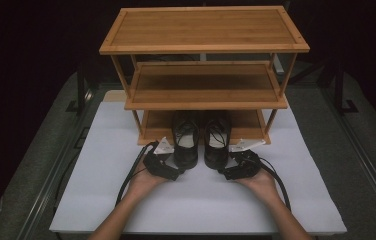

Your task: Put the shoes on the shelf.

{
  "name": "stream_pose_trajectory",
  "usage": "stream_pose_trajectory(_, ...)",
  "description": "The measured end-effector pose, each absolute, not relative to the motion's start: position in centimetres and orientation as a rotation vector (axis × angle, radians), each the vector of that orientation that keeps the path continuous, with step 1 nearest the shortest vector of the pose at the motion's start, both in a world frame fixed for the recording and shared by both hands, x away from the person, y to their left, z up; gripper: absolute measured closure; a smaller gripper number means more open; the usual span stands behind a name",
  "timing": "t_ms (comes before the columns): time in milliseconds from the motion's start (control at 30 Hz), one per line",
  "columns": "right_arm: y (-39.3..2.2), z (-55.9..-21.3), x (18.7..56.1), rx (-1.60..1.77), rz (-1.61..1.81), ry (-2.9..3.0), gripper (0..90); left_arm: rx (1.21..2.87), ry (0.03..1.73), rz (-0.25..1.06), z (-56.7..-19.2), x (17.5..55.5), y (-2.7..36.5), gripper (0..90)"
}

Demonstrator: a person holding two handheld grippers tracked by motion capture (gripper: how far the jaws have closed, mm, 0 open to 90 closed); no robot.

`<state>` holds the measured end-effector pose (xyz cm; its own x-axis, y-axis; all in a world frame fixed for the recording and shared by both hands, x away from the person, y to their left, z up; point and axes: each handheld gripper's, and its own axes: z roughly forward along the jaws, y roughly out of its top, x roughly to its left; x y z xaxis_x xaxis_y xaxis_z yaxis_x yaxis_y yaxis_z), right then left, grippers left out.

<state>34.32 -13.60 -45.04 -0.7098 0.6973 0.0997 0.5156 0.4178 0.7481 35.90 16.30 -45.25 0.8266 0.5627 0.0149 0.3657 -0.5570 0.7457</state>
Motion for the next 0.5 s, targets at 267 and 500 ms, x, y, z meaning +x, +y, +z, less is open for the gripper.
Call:
stream_pose_trajectory(267, -12.4, -45.0, 33.5, 1.076, 1.162, 2.410, 26.0, 2.254, 0.695, 0.376, -45.1, 35.4, 15.3, 14.4)
stream_pose_trajectory(500, -12.1, -44.8, 33.3, 1.088, 1.150, 2.385, 26.5, 2.241, 0.740, 0.356, -44.7, 35.4, 15.1, 14.8)
